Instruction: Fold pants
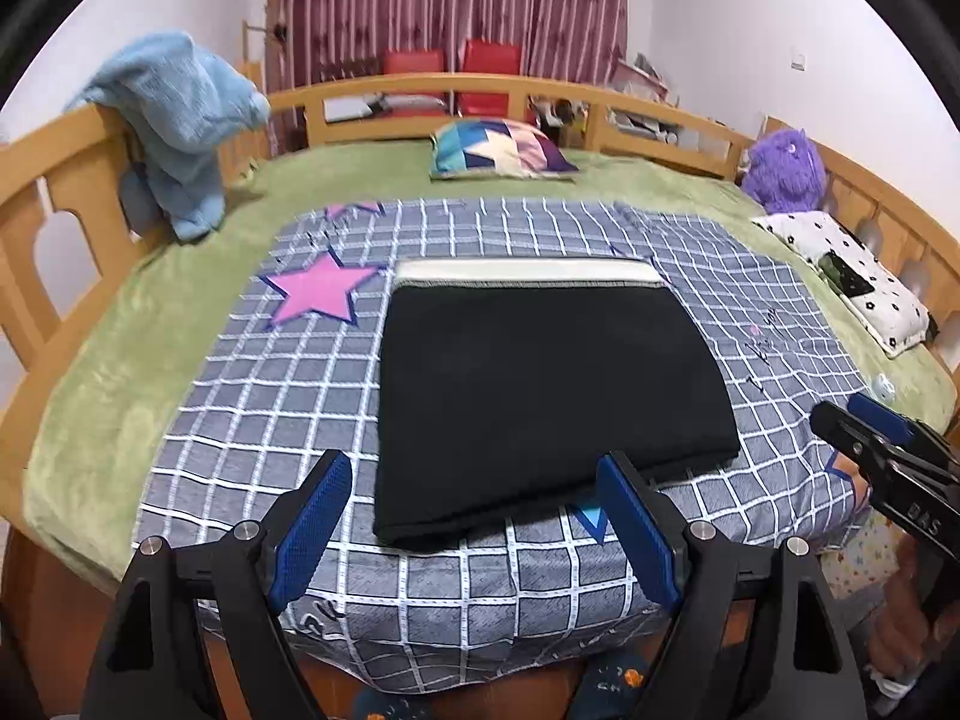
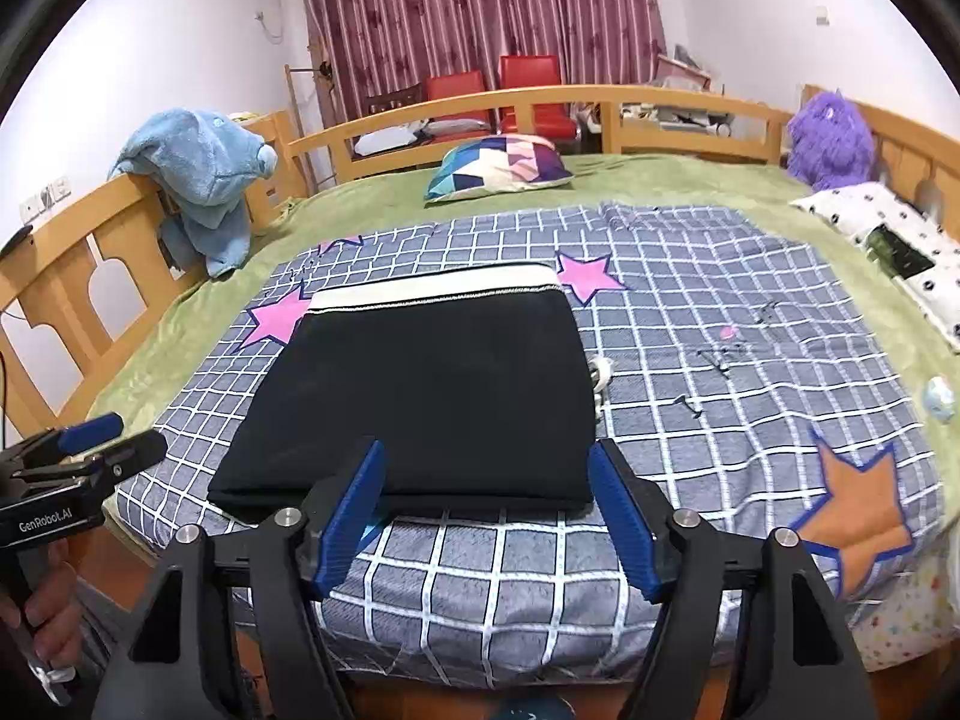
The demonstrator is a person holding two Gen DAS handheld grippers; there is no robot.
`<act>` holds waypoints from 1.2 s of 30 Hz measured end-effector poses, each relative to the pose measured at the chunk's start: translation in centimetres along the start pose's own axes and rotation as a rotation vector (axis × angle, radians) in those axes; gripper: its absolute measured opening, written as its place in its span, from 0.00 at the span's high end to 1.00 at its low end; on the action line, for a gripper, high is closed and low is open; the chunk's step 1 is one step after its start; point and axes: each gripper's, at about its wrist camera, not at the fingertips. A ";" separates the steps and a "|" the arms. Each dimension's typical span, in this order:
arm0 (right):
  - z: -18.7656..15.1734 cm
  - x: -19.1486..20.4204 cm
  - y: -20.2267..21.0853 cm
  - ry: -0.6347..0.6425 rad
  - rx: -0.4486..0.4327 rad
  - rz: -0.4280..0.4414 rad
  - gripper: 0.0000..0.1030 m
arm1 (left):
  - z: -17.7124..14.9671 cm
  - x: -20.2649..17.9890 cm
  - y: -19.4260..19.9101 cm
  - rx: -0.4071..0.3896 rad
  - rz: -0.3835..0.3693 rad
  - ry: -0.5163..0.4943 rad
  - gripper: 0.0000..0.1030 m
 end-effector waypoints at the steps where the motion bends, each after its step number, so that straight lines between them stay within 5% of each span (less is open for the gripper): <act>1: 0.0 0.3 0.4 0.006 -0.002 -0.001 0.31 | 0.0 -0.1 0.3 -0.006 0.005 0.000 0.20; 4: -0.1 1.0 1.4 0.011 -0.003 -0.018 0.29 | -0.2 0.0 1.2 -0.020 0.013 0.005 0.20; 7: -0.4 1.3 2.1 0.005 0.003 -0.028 0.08 | -0.3 0.2 2.1 -0.047 0.023 0.011 0.19; 11: -1.0 2.3 3.1 0.029 -0.020 -0.057 0.02 | -0.4 0.4 3.2 -0.077 0.024 0.024 0.19; 36: -1.1 2.8 4.6 -0.013 -0.046 -0.062 0.01 | -0.8 0.4 4.5 -0.097 0.038 0.032 0.11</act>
Point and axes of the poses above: each gripper's, at about its wrist camera, not at the fingertips, and y roughly against the way its jaws point, x to its left, z to its top, and after that the axes turned 3 degrees about x, right-handed
